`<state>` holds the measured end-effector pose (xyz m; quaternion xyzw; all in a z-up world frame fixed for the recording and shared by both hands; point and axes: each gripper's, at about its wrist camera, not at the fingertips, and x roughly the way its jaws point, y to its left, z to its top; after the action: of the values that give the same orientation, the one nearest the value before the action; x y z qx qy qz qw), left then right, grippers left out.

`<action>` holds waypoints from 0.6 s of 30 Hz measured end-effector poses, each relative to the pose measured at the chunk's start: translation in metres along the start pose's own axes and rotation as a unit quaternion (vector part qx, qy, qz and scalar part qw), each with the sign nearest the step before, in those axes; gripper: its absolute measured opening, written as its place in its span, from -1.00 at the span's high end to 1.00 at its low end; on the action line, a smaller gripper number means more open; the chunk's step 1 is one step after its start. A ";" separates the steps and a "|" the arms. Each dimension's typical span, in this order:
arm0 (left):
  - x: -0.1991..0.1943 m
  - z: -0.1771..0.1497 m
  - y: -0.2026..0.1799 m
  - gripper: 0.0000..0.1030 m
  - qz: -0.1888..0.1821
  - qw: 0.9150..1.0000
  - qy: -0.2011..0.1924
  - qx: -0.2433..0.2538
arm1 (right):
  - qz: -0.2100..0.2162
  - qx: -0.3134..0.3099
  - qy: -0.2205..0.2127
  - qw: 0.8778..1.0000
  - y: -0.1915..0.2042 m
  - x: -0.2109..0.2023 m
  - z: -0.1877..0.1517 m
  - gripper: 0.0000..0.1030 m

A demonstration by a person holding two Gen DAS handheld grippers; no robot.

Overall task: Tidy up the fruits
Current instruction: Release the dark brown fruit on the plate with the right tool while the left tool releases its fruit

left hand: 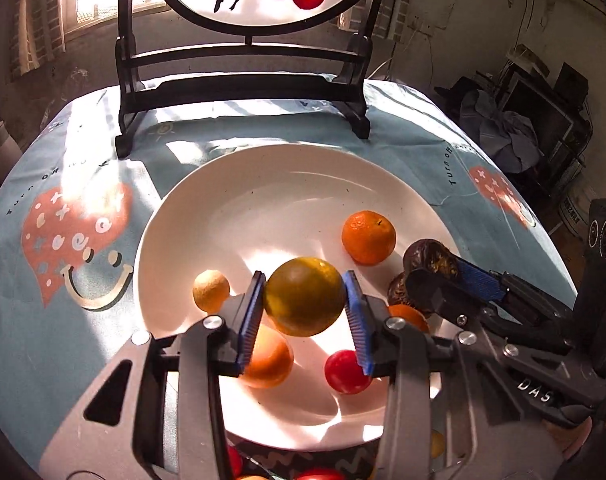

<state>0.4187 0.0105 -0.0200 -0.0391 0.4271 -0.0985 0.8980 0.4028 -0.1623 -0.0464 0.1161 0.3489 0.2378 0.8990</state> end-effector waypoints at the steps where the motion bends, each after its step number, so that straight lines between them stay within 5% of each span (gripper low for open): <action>1: 0.001 0.000 0.001 -0.14 0.005 1.000 0.001 -0.003 | -0.005 -0.004 0.000 1.000 0.001 0.000 0.001 -0.10; 4: -0.020 -0.001 0.005 -0.62 0.034 0.999 -0.035 -0.015 | -0.003 -0.009 -0.008 1.000 0.006 -0.012 0.004 -0.10; 6: -0.040 -0.006 0.010 -0.75 0.038 0.998 -0.051 -0.028 | 0.007 -0.007 -0.016 1.000 0.011 -0.026 0.004 -0.11; 15: -0.114 -0.087 0.047 -0.93 0.068 0.990 -0.095 -0.083 | 0.032 -0.052 0.004 0.998 0.056 -0.079 -0.050 -0.11; 18: -0.111 -0.118 0.064 -0.93 0.091 0.987 -0.075 -0.105 | 0.031 -0.069 0.042 0.996 0.067 -0.082 -0.079 -0.11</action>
<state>0.2683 0.0982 -0.0205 -0.1016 0.3679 0.0327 0.9237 0.2729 -0.1435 -0.0322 0.0544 0.3656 0.2941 0.8814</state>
